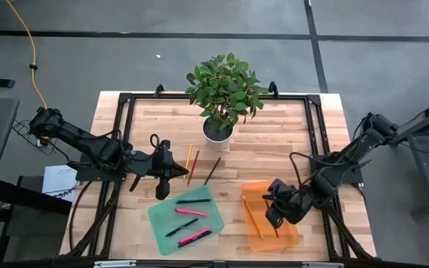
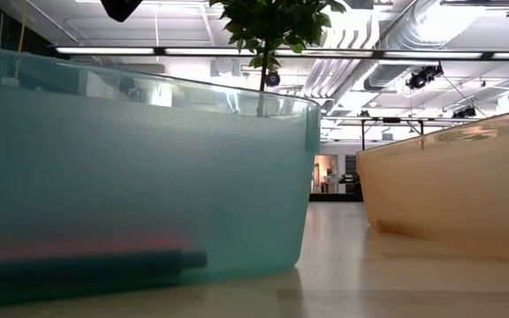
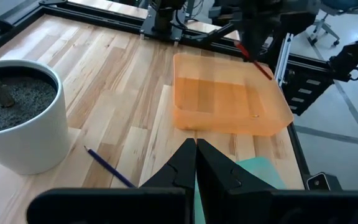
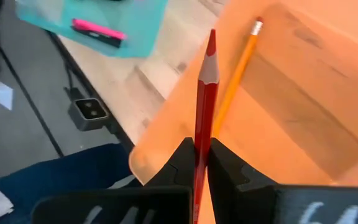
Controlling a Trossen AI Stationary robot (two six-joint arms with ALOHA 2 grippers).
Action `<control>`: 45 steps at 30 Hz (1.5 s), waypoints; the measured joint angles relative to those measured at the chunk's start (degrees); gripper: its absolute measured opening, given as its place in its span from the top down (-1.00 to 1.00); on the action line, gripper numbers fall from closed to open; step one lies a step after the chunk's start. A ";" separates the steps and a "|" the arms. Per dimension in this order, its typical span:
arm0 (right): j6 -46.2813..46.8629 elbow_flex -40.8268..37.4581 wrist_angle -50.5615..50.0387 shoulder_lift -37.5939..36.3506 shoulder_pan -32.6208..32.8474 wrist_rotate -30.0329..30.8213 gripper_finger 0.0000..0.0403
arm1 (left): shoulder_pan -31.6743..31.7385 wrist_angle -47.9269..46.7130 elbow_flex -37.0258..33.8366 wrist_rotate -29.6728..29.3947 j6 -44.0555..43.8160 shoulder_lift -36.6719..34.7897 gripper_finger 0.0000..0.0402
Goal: Sort pens & pencils
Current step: Put the top red pencil into the orange bin, then put the yellow pencil into the orange bin
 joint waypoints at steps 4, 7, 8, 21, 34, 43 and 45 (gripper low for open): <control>0.89 0.00 -2.30 0.00 -0.64 -0.79 0.99 | 0.00 0.00 0.00 -0.02 -0.03 0.00 1.00; 0.73 0.00 -3.96 0.01 -1.96 -2.85 0.99 | 0.00 0.00 0.00 -0.04 -0.09 0.00 1.00; 0.23 0.00 -4.08 0.18 -2.45 -3.49 0.99 | 0.00 0.00 0.00 -0.05 -0.15 0.00 1.00; -2.83 0.00 -1.20 6.69 -6.07 -12.83 0.99 | 0.00 -0.89 0.00 -0.37 -1.31 0.02 1.00; -2.41 0.00 0.11 7.43 -6.19 -10.66 0.80 | 0.00 -1.28 0.00 -0.35 -1.29 0.02 1.00; -2.84 0.00 -0.16 7.43 -6.82 -10.38 0.53 | 0.00 -2.80 0.00 -0.24 -1.33 0.02 1.00; -2.89 0.00 -0.16 7.43 -6.82 -9.86 0.50 | -0.01 -3.19 0.00 -0.26 -1.39 0.02 1.00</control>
